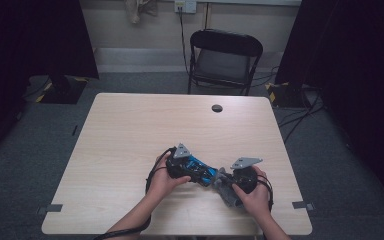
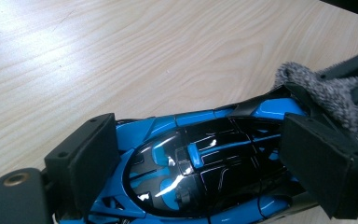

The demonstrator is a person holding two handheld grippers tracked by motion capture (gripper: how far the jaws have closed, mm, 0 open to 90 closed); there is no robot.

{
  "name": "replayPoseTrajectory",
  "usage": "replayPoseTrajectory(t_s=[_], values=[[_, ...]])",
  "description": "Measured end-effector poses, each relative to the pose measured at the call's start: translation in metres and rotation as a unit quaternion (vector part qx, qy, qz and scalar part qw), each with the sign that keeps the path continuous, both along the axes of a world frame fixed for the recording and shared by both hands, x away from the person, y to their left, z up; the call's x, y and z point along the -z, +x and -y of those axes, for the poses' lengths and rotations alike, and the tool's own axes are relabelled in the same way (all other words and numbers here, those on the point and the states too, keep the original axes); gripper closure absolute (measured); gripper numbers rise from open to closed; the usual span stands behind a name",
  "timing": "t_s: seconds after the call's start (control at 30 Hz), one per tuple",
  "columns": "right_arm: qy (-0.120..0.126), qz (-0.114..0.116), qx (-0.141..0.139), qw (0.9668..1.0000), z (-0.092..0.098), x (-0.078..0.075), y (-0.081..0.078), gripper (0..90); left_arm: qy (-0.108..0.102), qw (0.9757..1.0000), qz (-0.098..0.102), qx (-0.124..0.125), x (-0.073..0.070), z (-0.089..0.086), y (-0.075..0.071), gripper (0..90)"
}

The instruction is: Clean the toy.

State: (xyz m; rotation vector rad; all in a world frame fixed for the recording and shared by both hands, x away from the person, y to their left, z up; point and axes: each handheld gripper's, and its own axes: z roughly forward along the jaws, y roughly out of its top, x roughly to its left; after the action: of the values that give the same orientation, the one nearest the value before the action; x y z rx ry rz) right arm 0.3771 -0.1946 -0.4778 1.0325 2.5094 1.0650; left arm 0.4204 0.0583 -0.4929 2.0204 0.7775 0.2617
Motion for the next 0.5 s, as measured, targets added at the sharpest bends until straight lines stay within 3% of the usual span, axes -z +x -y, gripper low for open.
replayPoseTrajectory(t_s=[0.37, 0.5], values=[[-0.001, 0.007, 0.036, 0.9993, 0.003, -0.001, 0.02, 79.4, -0.004, 1.0, 0.003, -0.002, 0.001, 0.0, -0.001, 12.1], [-0.011, 0.014, 0.049, 0.9986, 0.007, -0.003, 0.025, 79.3, -0.007, 1.0, 0.005, -0.001, 0.002, 0.0, -0.002, 12.1]])
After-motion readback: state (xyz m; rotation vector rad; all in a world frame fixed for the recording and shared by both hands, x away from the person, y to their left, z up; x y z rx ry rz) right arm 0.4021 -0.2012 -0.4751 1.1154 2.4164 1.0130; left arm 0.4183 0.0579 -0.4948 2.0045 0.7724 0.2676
